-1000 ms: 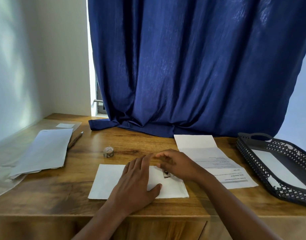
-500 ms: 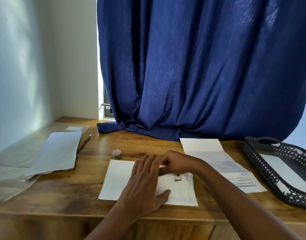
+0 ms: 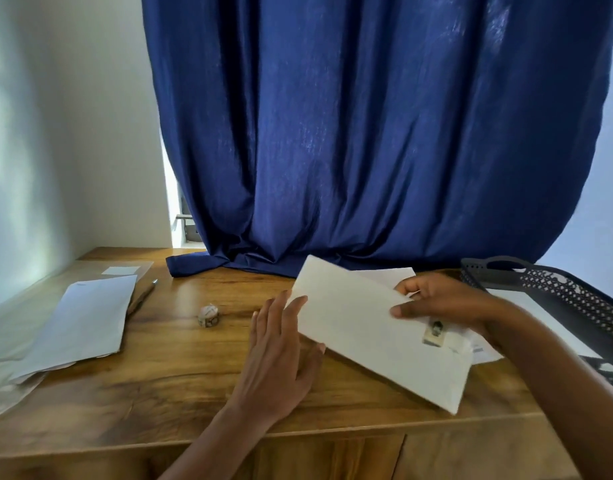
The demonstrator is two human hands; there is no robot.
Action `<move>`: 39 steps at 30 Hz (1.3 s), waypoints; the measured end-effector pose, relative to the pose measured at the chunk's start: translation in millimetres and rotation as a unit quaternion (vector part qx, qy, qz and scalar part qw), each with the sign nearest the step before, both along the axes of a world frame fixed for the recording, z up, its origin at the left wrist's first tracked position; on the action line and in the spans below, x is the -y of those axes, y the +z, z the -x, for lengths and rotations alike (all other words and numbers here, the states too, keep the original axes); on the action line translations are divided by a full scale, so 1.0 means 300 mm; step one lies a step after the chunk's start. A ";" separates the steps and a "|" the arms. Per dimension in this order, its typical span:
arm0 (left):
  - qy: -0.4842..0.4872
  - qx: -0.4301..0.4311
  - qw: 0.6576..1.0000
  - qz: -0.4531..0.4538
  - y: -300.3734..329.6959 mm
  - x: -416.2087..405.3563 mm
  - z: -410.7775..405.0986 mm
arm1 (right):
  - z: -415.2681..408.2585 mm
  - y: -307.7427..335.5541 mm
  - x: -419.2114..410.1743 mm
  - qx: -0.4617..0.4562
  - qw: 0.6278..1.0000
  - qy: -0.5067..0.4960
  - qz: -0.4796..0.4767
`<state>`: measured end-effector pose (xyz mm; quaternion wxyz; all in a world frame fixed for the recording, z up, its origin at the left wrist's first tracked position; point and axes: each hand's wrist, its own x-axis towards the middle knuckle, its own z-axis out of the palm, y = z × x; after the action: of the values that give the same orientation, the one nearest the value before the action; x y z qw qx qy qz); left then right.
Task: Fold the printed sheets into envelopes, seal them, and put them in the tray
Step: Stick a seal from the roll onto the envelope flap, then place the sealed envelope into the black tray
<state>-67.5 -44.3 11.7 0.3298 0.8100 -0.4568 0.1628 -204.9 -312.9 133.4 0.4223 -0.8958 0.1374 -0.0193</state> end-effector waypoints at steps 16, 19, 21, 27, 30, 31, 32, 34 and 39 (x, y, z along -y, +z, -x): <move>-0.092 -0.056 0.975 -0.194 -0.036 0.349 0.100 | 0.486 0.107 0.575 0.223 0.858 -0.463 0.026; -0.083 -0.053 0.976 -0.193 -0.036 0.351 0.106 | 0.470 0.075 0.640 0.156 0.865 -0.476 0.029; -0.079 -0.045 0.977 -0.193 -0.038 0.352 0.109 | 0.450 0.043 0.673 0.087 0.873 -0.479 0.024; -0.090 -0.008 0.968 -0.234 -0.029 0.353 0.102 | 0.410 -0.080 0.725 -0.073 0.888 -0.441 0.111; -0.089 0.011 0.962 -0.259 -0.036 0.358 0.094 | 0.396 -0.116 0.732 -0.149 0.862 -0.452 0.177; -0.087 0.015 0.961 -0.263 -0.039 0.359 0.090 | 0.396 -0.129 0.734 -0.175 0.852 -0.453 0.197; -0.086 0.018 0.960 -0.266 -0.043 0.360 0.086 | 0.398 -0.142 0.734 -0.190 0.846 -0.452 0.211; -0.085 0.022 0.959 -0.270 -0.049 0.361 0.083 | 0.407 -0.156 0.730 -0.189 0.842 -0.454 0.222; -0.084 0.020 0.960 -0.267 -0.048 0.361 0.085 | 0.398 -0.129 0.680 -0.140 0.808 -0.477 0.316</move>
<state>-92.9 -152.6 -2.8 0.1051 0.8239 -0.5565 0.0226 -324.3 -516.9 94.6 0.0301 -0.7947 0.5912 -0.1344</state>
